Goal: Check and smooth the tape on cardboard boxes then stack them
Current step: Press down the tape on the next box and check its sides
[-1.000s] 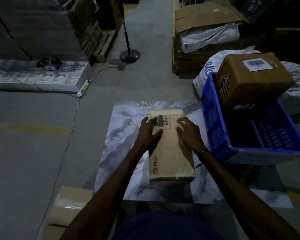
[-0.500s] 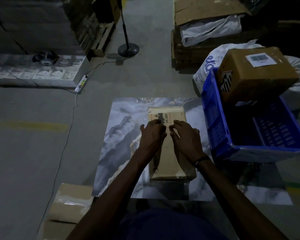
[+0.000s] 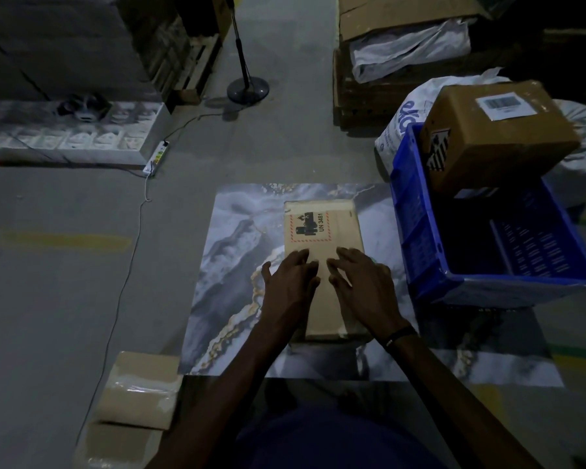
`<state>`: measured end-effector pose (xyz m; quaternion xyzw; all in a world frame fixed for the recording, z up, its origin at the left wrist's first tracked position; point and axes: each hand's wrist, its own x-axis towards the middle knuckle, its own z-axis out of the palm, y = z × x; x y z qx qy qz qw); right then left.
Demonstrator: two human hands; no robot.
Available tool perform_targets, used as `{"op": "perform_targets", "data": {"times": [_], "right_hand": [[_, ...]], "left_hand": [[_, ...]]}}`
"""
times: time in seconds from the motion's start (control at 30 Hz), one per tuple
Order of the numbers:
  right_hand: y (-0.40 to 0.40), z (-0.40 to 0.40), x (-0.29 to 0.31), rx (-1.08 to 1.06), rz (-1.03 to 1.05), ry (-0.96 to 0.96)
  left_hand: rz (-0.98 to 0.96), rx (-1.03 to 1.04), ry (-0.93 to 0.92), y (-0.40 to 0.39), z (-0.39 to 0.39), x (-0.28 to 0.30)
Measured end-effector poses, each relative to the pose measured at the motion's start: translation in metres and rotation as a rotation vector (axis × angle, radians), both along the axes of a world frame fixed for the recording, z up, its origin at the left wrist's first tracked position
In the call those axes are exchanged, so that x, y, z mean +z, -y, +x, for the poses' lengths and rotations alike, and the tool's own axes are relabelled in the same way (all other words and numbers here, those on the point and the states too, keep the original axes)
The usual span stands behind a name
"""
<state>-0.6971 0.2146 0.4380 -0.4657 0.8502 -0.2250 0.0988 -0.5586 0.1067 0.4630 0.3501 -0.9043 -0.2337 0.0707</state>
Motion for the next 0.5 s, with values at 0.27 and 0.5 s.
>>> {"op": "perform_targets", "data": {"times": [0.27,0.5], "right_hand": [[-0.037,0.027,-0.014,0.049,0.018,-0.095],[-0.044,0.025,-0.012,0.062,0.002,-0.056]], "left_hand": [[-0.038,0.025,-0.042,-0.038,0.028,-0.019],[-0.054,0.03,-0.039,-0.045,0.029,-0.009]]}}
